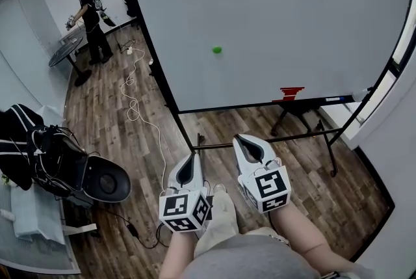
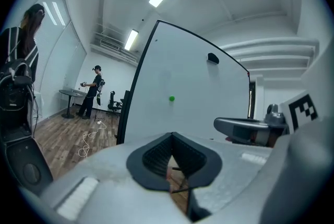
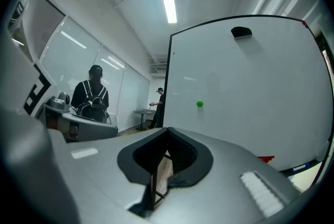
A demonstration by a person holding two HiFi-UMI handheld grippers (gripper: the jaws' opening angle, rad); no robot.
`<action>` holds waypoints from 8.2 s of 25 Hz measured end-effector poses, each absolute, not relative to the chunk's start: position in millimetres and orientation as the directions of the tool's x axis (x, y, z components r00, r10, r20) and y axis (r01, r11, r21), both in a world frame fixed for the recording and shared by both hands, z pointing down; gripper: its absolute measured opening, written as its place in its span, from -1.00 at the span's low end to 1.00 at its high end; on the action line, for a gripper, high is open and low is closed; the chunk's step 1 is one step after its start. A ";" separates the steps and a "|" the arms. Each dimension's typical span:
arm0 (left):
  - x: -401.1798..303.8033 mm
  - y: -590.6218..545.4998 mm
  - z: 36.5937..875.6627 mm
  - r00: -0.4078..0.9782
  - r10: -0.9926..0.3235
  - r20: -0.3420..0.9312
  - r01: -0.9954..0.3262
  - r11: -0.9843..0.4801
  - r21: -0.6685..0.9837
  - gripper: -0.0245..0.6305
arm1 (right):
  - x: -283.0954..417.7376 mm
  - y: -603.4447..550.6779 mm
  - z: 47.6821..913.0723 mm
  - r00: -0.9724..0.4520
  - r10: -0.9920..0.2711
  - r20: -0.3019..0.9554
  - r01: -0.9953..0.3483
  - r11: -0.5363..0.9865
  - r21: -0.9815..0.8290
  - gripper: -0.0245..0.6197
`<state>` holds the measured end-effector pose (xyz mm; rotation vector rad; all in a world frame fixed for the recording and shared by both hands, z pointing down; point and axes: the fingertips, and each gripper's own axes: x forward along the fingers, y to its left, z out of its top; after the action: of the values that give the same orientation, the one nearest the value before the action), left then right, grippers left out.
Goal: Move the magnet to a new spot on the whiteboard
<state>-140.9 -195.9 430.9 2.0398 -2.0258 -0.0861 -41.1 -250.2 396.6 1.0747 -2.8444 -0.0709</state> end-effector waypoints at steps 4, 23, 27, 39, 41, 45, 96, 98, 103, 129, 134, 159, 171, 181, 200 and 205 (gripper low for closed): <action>-152.7 -223.1 436.2 0.043 -0.989 0.141 -0.972 -0.008 0.235 -0.91 | -55.4 -277.0 395.2 -0.735 -0.675 0.068 -0.669 0.738 0.092 -0.92; -232.4 -377.2 444.4 0.068 -0.985 0.157 -0.964 -0.024 0.265 -0.91 | -129.0 -461.7 374.1 -0.638 -0.768 0.053 -0.752 0.637 0.169 -0.92; -235.5 -401.2 448.5 0.064 -0.984 0.164 -0.966 -0.020 0.257 -0.91 | -127.4 -494.2 372.4 -0.613 -0.789 0.039 -0.773 0.610 0.177 -0.92; -246.2 -411.9 463.1 0.072 -0.984 0.162 -0.969 -0.030 0.244 -0.91 | -131.9 -521.3 369.5 -0.559 -0.829 0.000 -0.813 0.548 0.198 -0.47; -251.2 -412.3 464.7 0.064 -0.985 0.162 -0.968 -0.021 0.250 -0.91 | -133.2 -526.0 366.8 -0.542 -0.840 -0.008 -0.823 0.529 0.207 -0.47; -262.0 -410.6 471.8 0.049 -0.984 0.173 -0.966 -0.002 0.258 -0.91 | -138.2 -526.7 364.5 -0.510 -0.860 -0.031 -0.843 0.492 0.218 -0.47; -161.8 -301.5 454.1 0.124 -0.980 0.154 -0.975 -0.091 0.203 -0.91 | -47.0 -399.3 377.9 -0.498 -0.866 0.043 -0.846 0.496 0.196 -0.55; -155.8 -297.4 451.8 0.129 -0.980 0.153 -0.975 -0.097 0.202 -0.91 | -41.3 -395.3 377.2 -0.494 -0.868 0.048 -0.847 0.493 0.197 -0.55; -145.8 -288.4 441.0 0.133 -0.978 0.161 -0.975 -0.100 0.200 -0.91 | -33.2 -389.4 367.7 -0.493 -0.868 0.066 -0.844 0.495 0.205 -0.55; -165.8 -343.2 375.1 0.147 -0.980 0.135 -0.976 -0.122 0.182 -0.91 | -65.3 -458.3 224.9 -0.534 -0.845 -0.026 -0.816 0.507 0.279 -0.55; -170.7 -355.5 374.3 0.155 -0.979 0.131 -0.974 -0.130 0.183 -0.91 | -78.0 -476.9 194.4 -0.543 -0.839 -0.040 -0.802 0.504 0.322 -0.55; -185.5 -368.9 379.4 0.168 -0.976 0.142 -0.972 -0.140 0.190 -0.91 | -96.8 -543.1 134.2 -0.475 -0.878 -0.057 -0.811 0.411 0.415 -0.55; -189.9 -360.7 381.2 0.148 -0.978 0.144 -0.973 -0.118 0.198 -0.91 | -102.2 -540.4 137.8 -0.484 -0.872 -0.069 -0.799 0.409 0.441 -0.36; -180.8 -347.7 378.1 0.146 -0.979 0.139 -0.974 -0.118 0.194 -0.91 | -85.6 -520.3 153.7 -0.483 -0.873 -0.068 -0.801 0.409 0.437 -0.29; -139.3 -283.5 377.2 0.153 -0.982 0.109 -0.972 -0.130 0.193 -0.91 | -35.7 -391.4 251.4 -0.544 -0.838 -0.028 -0.806 0.514 0.294 -0.92; -125.9 -262.6 383.5 0.154 -0.984 0.094 -0.972 -0.134 0.192 -0.91 | -20.1 -348.0 287.0 -0.577 -0.817 -0.015 -0.789 0.552 0.269 -0.92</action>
<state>-125.9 -262.6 383.5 2.2190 -1.9168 -0.0812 -20.1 -348.0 287.0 1.3859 -2.6679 -0.3766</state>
